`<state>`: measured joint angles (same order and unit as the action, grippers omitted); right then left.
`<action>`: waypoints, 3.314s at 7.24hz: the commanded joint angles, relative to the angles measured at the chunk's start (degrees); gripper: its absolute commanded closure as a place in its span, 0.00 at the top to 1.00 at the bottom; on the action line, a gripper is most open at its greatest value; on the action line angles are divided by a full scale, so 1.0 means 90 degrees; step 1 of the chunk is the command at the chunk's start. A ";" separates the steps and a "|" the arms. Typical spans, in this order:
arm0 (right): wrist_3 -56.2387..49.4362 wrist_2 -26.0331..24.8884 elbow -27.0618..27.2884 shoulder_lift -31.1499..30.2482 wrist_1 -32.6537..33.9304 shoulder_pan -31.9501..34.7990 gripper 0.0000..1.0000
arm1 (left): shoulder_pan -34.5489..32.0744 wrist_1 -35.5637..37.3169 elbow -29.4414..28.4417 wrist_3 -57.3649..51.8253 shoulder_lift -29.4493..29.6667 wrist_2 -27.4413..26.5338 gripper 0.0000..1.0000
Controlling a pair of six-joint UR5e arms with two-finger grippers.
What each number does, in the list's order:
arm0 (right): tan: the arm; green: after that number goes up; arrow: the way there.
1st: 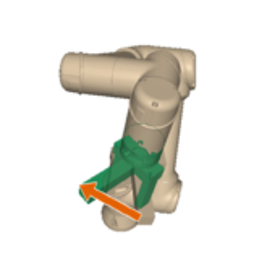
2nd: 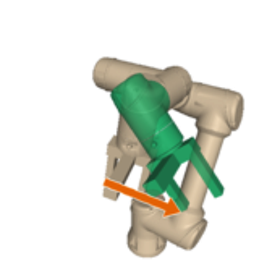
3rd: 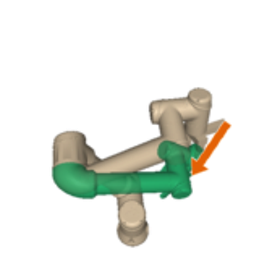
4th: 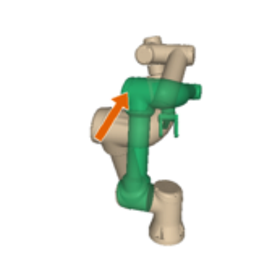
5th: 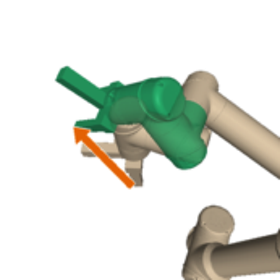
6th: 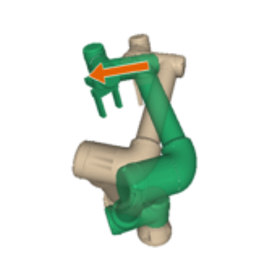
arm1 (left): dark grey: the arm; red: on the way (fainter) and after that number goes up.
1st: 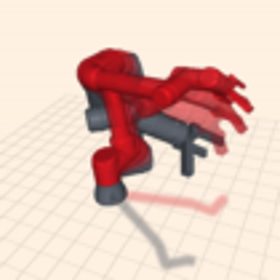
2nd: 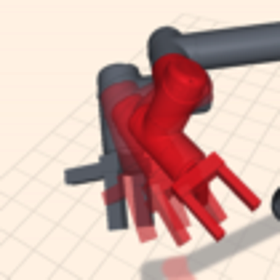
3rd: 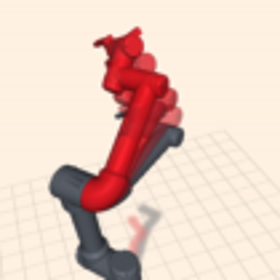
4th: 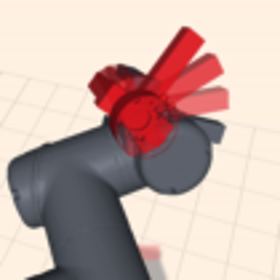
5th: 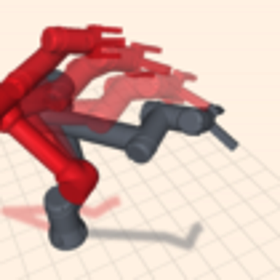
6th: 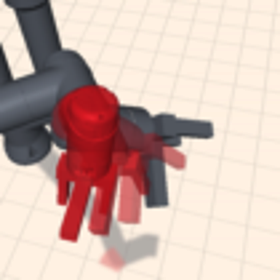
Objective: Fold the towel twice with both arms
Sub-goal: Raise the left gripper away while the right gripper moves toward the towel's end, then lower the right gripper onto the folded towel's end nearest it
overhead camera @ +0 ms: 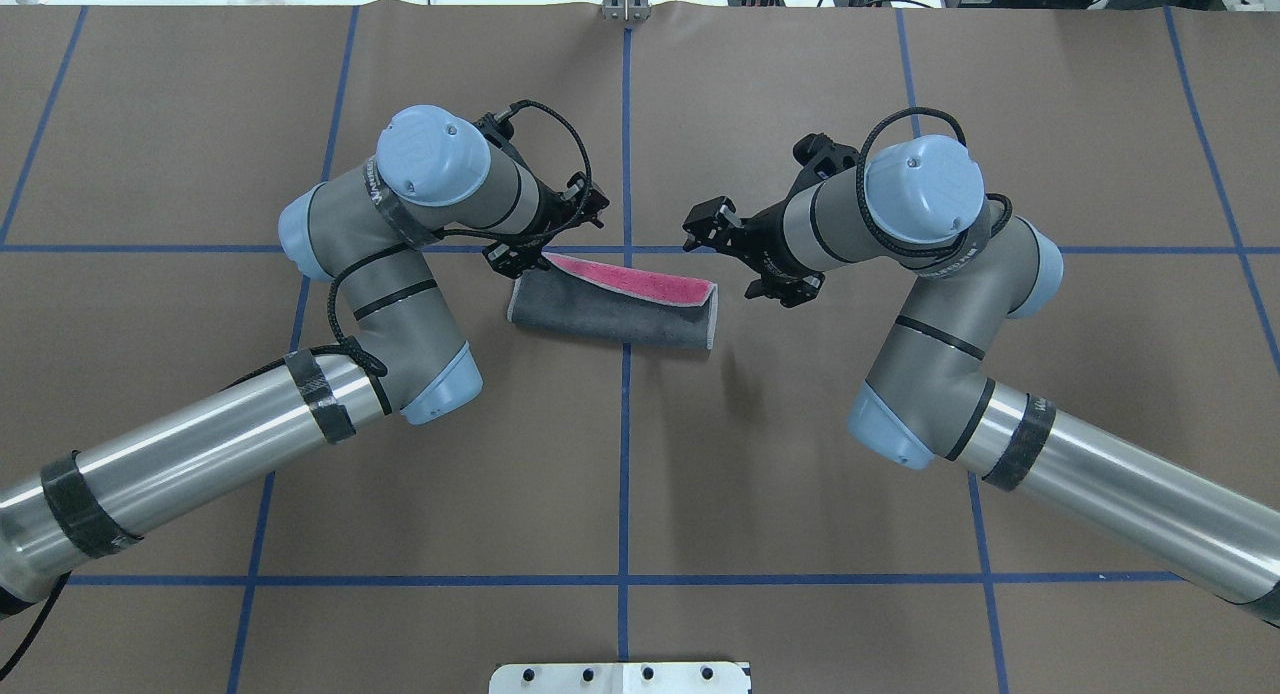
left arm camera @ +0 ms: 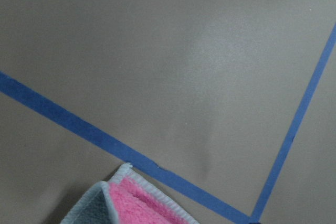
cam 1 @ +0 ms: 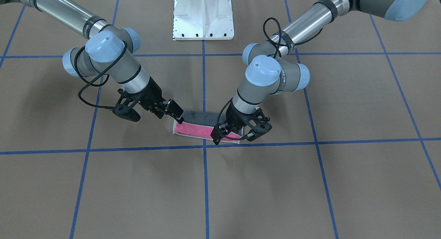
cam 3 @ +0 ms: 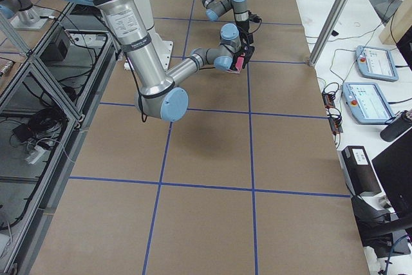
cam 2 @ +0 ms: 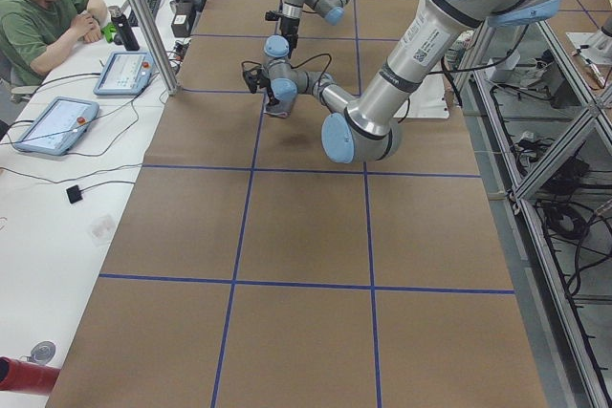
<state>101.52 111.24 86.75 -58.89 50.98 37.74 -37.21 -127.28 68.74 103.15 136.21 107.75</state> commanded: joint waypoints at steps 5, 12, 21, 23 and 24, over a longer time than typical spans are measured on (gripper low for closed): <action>-0.0050 0.0853 0.0449 -0.0429 -0.0010 0.0465 0.99 | -0.0084 -0.0272 -0.0673 0.0003 0.0411 -0.0146 0.99; -0.0050 0.1059 0.0801 -0.0585 0.0010 0.0592 0.99 | -0.0542 -0.0292 -0.0636 -0.0065 0.0451 -0.0117 0.99; 0.0019 0.0511 -0.0155 -0.0186 0.0059 -0.0208 0.99 | -0.1510 -0.0243 0.0419 -0.0641 -0.0506 0.1622 0.99; 0.0019 0.0511 -0.0419 0.0029 0.0059 -0.0209 0.99 | -0.1501 -0.0243 0.0419 -0.0641 -0.0506 0.1612 0.99; 0.0009 0.0511 -0.0459 0.0069 0.0059 -0.0218 0.99 | -0.1510 -0.0243 0.0419 -0.0641 -0.0516 0.1612 0.99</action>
<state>101.69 115.84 83.34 -58.91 51.50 35.85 -50.75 -129.46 72.50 97.39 131.64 122.26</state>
